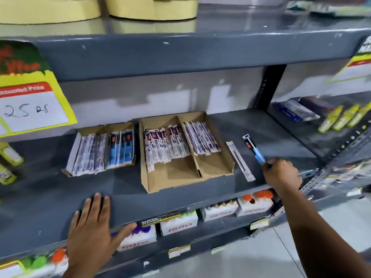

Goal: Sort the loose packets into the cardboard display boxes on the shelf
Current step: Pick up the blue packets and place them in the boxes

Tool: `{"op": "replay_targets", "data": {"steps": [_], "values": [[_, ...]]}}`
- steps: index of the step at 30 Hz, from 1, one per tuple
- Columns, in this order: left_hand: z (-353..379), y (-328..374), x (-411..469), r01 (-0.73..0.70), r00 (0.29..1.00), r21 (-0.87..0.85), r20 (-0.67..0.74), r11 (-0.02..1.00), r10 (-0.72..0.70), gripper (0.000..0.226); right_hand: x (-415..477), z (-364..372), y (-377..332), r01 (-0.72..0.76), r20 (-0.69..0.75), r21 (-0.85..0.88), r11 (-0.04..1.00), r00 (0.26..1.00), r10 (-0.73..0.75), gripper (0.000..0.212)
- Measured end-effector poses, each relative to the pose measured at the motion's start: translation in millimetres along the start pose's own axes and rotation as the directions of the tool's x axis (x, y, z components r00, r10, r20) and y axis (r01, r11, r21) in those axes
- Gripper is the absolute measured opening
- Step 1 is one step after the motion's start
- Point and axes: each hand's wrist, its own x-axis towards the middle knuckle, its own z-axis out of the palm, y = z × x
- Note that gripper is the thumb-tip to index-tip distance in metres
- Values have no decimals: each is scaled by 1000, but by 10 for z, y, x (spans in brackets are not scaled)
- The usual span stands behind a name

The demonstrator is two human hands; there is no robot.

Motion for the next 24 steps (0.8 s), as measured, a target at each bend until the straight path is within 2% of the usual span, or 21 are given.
{"op": "replay_targets", "data": {"steps": [2, 5, 7, 10, 12, 14, 17, 20, 24], "values": [[-4, 7, -2, 3, 1000, 12, -3, 1000, -3, 107, -6, -4, 7, -1, -6, 92, 996, 1000, 2, 29], [-27, 26, -4, 14, 1000, -3, 7, 1000, -14, 107, -40, -62, -48, 57, -34, 384, 921, 998, -48, 14], [-61, 52, -9, 19, 1000, -10, 18, 1000, -19, 107, -108, -146, -178, 126, -50, 588, 799, 992, -119, 10], [-117, 64, -34, 36, 999, -4, 29, 999, -36, 107, -329, -272, -538, 241, -64, 804, 543, 944, -325, 15], [-152, 88, -32, 32, 999, -17, 30, 999, -32, 109, -498, -355, -798, 297, -92, 861, 412, 889, -449, 17], [-176, 91, -42, 37, 999, -36, 29, 999, -36, 110, -675, -407, -1088, 343, -109, 875, 341, 827, -552, 22], [-189, 72, -60, 43, 999, -46, 20, 998, -42, 109, -892, -387, -1516, 383, -92, 879, 284, 721, -687, 25], [-185, 96, -59, 32, 999, -56, 26, 998, -30, 109, -1054, -312, -1855, 350, 26, 888, 299, 611, -791, 15], [-161, 76, -46, 27, 999, -61, 22, 998, -25, 112, -1162, -192, -2263, 476, 153, 791, 385, 455, -877, 58]]}}
